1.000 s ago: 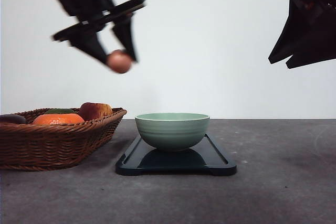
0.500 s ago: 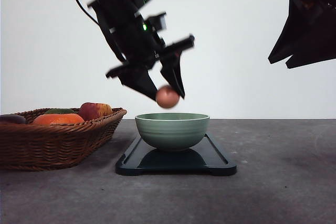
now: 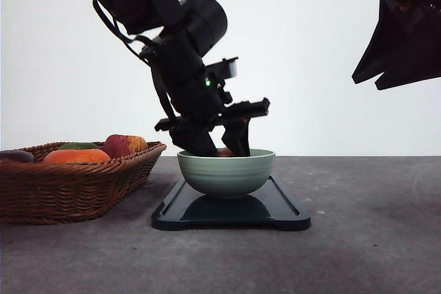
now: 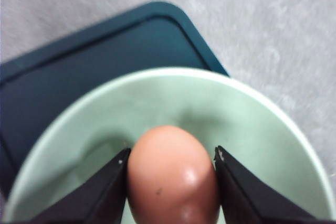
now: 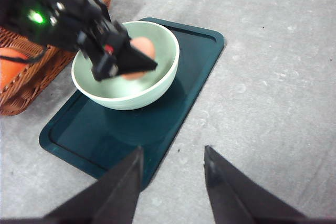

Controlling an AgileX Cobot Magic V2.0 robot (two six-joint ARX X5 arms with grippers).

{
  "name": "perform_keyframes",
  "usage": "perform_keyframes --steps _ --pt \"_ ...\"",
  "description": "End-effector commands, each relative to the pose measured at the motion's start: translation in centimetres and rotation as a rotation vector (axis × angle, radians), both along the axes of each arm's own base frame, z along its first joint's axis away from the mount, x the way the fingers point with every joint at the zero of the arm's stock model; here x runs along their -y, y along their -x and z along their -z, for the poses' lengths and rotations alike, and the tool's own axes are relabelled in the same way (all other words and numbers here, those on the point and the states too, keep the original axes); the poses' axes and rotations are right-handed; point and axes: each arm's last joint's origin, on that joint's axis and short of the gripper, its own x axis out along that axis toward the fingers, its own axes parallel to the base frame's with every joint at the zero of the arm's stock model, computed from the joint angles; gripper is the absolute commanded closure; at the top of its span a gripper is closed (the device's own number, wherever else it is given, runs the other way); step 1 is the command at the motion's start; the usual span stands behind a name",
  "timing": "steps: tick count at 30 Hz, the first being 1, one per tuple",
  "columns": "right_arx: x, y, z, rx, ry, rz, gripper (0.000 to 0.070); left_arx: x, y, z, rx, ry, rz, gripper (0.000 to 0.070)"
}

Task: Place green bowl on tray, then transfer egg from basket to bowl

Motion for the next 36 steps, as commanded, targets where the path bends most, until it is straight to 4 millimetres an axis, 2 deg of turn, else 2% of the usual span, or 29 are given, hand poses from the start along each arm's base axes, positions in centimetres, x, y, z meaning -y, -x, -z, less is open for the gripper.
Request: perform_keyframes --steps 1,6,11,29,36 --pt "-0.1 -0.1 0.0 0.007 0.006 -0.008 0.0476 0.9 -0.2 0.1 0.024 -0.004 0.024 0.0511" --pt "-0.1 -0.1 0.0 0.006 0.004 -0.006 0.0476 0.9 -0.2 0.3 0.043 -0.032 0.037 0.0498" --pt "-0.1 -0.1 0.0 0.005 0.004 -0.006 0.0476 0.8 -0.3 0.6 0.043 -0.050 0.024 0.0426" --pt "-0.1 -0.1 0.0 0.006 0.004 -0.006 0.0476 0.8 -0.2 1.6 0.000 -0.083 0.024 0.0426" --pt "-0.1 -0.1 0.0 0.006 0.004 -0.006 0.0476 0.9 -0.1 1.4 0.001 -0.081 0.027 0.0419"
